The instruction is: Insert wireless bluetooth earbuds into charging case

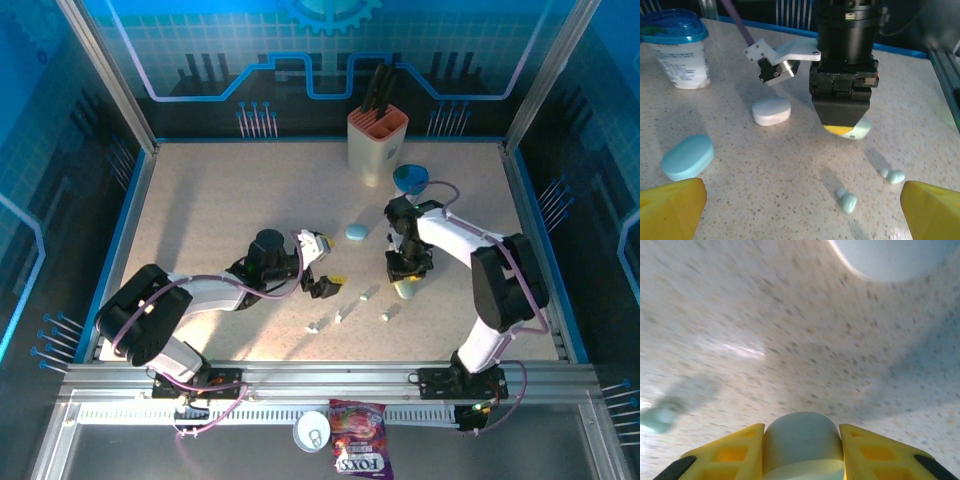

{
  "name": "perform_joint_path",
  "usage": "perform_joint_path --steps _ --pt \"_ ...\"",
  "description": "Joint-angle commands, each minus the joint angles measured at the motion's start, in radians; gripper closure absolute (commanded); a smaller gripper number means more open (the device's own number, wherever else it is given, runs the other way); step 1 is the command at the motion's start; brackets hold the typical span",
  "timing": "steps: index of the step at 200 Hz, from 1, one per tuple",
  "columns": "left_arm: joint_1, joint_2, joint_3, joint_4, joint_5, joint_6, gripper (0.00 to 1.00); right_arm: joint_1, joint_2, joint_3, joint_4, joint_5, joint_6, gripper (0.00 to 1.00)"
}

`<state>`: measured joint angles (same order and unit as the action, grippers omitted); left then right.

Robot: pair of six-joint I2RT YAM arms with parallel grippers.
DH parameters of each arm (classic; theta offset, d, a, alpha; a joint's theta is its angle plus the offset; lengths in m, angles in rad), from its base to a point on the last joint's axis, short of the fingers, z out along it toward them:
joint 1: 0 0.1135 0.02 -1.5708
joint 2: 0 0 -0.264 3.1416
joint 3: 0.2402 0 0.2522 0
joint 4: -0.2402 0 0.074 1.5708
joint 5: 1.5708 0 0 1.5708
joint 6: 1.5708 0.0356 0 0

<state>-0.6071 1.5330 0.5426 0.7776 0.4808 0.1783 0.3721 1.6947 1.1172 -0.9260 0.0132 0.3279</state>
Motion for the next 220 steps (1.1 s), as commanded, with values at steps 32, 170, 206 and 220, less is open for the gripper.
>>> perform_joint_path --steps 32,170,206,220 --pt "-0.054 0.078 0.036 0.137 -0.154 -0.195 0.01 -0.049 -0.105 -0.072 0.312 -0.269 0.202 0.67" --pt "-0.149 0.439 0.182 0.611 -0.266 -0.502 0.27 -0.137 -0.243 -0.265 0.737 -0.623 0.517 0.68" --pt "-0.15 0.466 0.203 0.623 -0.225 -0.543 0.46 -0.14 -0.251 -0.287 0.793 -0.663 0.548 0.68" --pt "-0.151 0.469 0.203 0.623 -0.217 -0.543 0.48 -0.144 -0.258 -0.289 0.797 -0.665 0.55 0.68"
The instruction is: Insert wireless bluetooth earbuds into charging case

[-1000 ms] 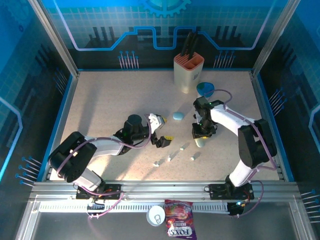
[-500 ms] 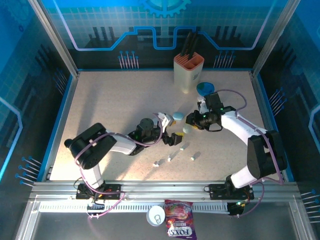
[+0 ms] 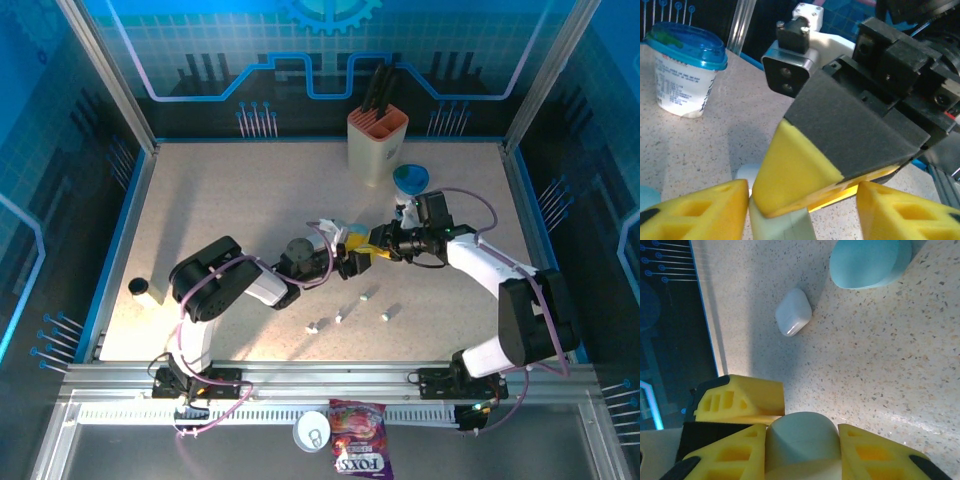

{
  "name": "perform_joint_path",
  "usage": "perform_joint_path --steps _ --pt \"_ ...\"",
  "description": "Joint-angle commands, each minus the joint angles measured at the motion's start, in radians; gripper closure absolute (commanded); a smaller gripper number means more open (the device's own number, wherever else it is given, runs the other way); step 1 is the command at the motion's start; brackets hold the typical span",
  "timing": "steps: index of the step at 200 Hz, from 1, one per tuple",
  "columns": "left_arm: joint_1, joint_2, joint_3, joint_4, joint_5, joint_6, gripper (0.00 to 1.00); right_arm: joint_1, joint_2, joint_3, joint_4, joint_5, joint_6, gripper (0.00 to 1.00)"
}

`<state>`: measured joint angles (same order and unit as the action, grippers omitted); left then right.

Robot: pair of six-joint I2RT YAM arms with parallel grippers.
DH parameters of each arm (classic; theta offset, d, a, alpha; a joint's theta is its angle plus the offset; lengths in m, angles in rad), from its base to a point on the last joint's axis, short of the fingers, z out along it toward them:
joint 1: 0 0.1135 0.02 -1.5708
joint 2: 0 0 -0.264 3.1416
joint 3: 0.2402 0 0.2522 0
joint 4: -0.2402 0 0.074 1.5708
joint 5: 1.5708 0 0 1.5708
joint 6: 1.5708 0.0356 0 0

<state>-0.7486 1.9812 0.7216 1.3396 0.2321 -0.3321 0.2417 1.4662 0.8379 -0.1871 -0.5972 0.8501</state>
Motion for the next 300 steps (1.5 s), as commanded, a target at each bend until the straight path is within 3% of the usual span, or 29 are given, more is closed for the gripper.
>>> perform_joint_path --steps 1,51,83,160,195,217,240,264,300 --pt "-0.01 0.021 0.024 0.061 0.032 -0.033 0.48 -0.013 -0.03 -0.011 0.058 -0.054 0.027 0.68" --pt "-0.011 0.024 0.011 0.054 0.053 -0.034 0.41 -0.052 -0.065 -0.01 0.08 -0.083 0.036 0.69" --pt "-0.01 0.036 0.017 0.056 0.051 -0.04 0.42 -0.059 -0.079 0.003 0.08 -0.093 0.041 0.69" --pt "-0.011 0.047 0.042 0.058 0.057 -0.04 0.71 -0.061 -0.091 -0.02 0.116 -0.112 0.075 0.69" --pt "-0.009 0.031 0.033 0.058 0.064 -0.032 0.85 -0.061 -0.1 -0.015 0.099 -0.112 0.042 0.61" --pt "-0.003 -0.005 0.02 0.036 0.109 -0.027 0.88 -0.067 -0.139 -0.009 0.088 -0.097 -0.076 0.39" --pt "0.031 -0.048 0.001 0.044 0.242 -0.106 0.92 -0.083 -0.203 -0.016 0.079 -0.112 -0.263 0.28" --pt "0.067 -0.104 -0.01 0.061 0.376 -0.25 0.98 -0.084 -0.302 -0.018 0.023 -0.164 -0.499 0.22" --pt "0.089 -0.178 -0.026 0.063 0.487 -0.39 1.0 -0.089 -0.403 -0.021 -0.027 -0.3 -0.645 0.22"
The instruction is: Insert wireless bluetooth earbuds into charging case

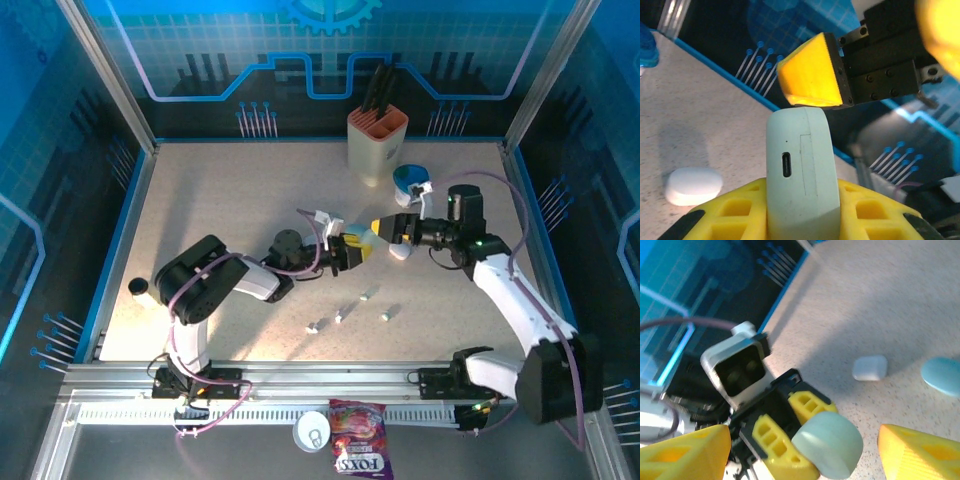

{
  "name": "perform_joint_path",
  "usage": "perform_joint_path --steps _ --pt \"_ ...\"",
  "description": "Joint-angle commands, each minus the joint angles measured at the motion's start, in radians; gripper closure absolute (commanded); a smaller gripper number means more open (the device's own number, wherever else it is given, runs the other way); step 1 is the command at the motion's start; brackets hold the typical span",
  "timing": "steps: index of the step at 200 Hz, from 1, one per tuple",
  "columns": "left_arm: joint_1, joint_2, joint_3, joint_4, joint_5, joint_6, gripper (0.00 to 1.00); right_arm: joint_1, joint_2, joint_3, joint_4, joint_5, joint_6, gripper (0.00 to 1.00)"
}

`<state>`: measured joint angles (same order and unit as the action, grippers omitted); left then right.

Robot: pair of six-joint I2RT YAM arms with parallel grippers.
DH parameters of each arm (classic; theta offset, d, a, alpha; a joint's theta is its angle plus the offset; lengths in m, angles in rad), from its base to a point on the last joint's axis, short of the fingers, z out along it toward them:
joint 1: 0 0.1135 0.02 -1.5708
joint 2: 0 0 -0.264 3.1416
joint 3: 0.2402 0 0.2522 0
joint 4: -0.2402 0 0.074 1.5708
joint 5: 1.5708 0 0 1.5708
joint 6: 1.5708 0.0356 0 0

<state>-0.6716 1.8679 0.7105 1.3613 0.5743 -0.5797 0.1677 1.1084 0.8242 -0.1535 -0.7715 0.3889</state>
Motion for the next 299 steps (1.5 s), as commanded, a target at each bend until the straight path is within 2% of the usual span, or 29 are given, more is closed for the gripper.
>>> perform_joint_path --steps 1,35,53,94,124,170,199,219,233,262,270,280,299 --pt "0.012 -0.067 -0.014 0.041 0.148 -0.147 1.0 -0.016 -0.047 -0.007 -0.06 -0.13 -0.184 0.22" --pt "0.042 -0.085 0.041 0.041 0.267 -0.354 1.0 -0.015 -0.051 -0.007 -0.057 -0.213 -0.188 0.25" --pt "0.045 -0.087 0.065 0.041 0.298 -0.403 1.0 -0.016 -0.037 -0.012 -0.048 -0.225 -0.178 0.29" --pt "0.045 -0.106 0.074 0.041 0.317 -0.419 1.0 -0.013 -0.02 -0.029 -0.016 -0.224 -0.131 0.34" --pt "0.045 -0.112 0.074 0.041 0.314 -0.424 1.0 -0.013 -0.007 -0.043 0.017 -0.241 -0.106 0.44" --pt "0.046 -0.124 0.071 0.041 0.312 -0.425 1.0 -0.014 0.018 -0.051 0.059 -0.253 -0.069 0.54" --pt "0.046 -0.122 0.064 0.041 0.294 -0.405 1.0 -0.013 0.033 -0.079 0.186 -0.325 0.005 0.61" --pt "0.046 -0.125 0.057 0.04 0.277 -0.388 0.99 -0.015 0.027 -0.101 0.26 -0.328 0.046 0.7" --pt "0.046 -0.127 0.052 0.041 0.27 -0.378 0.93 -0.013 0.024 -0.1 0.255 -0.317 0.044 0.79" --pt "0.05 -0.135 0.021 0.041 0.21 -0.316 0.67 -0.013 0.024 -0.099 0.259 -0.258 0.086 0.89" --pt "0.051 -0.141 0.01 0.041 0.189 -0.285 0.54 -0.012 0.022 -0.106 0.269 -0.213 0.117 0.93" --pt "0.053 -0.153 -0.01 0.041 0.149 -0.239 0.41 -0.011 0.023 -0.133 0.33 -0.157 0.198 0.95" --pt "0.055 -0.178 -0.054 0.041 0.068 -0.122 0.23 -0.009 0.023 -0.173 0.46 -0.09 0.352 0.94"
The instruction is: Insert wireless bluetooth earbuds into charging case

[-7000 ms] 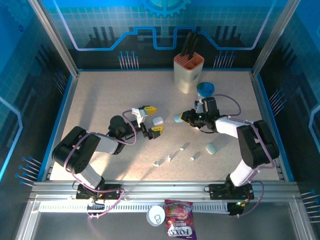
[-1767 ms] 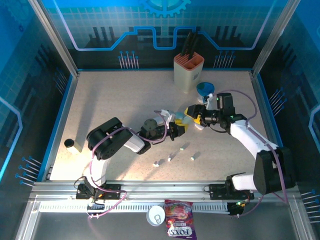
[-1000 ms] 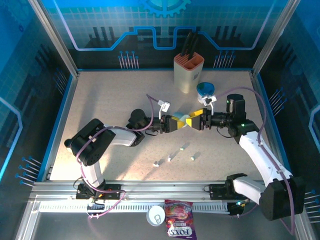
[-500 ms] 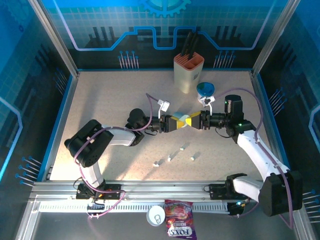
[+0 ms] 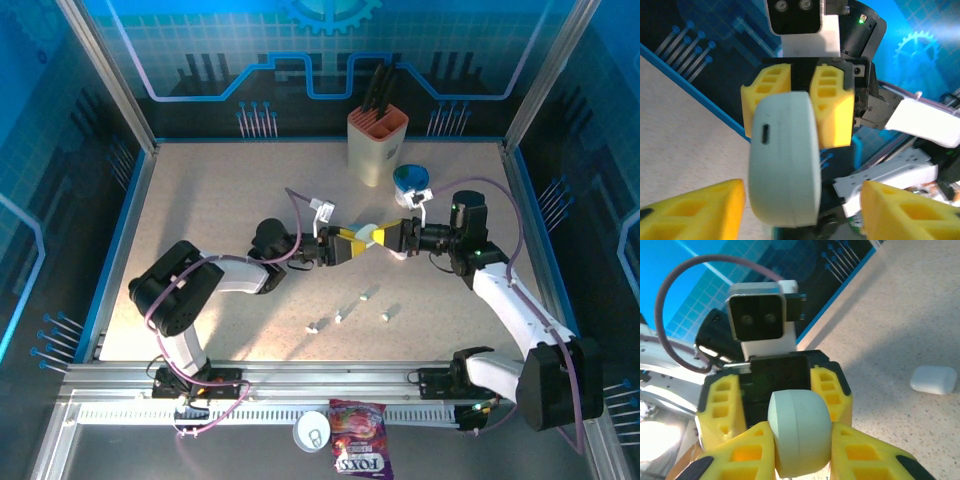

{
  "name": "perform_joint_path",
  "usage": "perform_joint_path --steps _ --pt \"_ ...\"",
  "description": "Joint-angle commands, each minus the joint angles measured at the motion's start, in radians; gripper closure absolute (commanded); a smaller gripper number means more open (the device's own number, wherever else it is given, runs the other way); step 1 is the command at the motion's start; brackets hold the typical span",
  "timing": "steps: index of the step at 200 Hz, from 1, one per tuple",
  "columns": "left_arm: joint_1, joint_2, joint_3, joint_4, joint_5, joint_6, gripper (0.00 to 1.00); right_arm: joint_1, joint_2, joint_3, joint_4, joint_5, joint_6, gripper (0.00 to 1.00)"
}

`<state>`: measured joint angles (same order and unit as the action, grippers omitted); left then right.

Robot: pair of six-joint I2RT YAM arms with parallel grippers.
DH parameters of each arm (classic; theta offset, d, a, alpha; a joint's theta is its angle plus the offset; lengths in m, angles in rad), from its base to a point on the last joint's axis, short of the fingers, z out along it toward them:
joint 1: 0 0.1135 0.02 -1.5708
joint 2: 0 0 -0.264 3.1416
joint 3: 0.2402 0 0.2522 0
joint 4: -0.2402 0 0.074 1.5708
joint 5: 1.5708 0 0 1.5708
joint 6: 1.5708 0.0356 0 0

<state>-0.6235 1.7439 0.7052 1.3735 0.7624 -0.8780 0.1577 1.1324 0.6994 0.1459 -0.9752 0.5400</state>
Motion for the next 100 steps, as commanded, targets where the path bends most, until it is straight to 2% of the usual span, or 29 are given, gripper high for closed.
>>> perform_joint_path --steps 1,21,37,64,100 --pt "0.007 -0.055 -0.051 0.029 -0.124 0.184 0.21 0.002 0.0 -0.048 0.162 0.117 0.207 0.94" --pt "0.002 -0.09 -0.106 0.029 -0.239 0.376 0.11 0.011 0.004 -0.021 0.079 0.183 0.307 0.95" --pt "-0.014 -0.117 -0.148 0.028 -0.294 0.605 0.01 0.024 0.007 0.008 0.017 0.191 0.362 0.94" --pt "-0.016 -0.113 -0.152 0.029 -0.333 0.799 0.01 0.041 0.004 -0.006 0.043 0.227 0.531 0.96" --pt "-0.016 -0.069 -0.116 0.029 -0.344 0.945 0.01 0.064 0.026 -0.058 0.238 0.223 0.758 0.97"
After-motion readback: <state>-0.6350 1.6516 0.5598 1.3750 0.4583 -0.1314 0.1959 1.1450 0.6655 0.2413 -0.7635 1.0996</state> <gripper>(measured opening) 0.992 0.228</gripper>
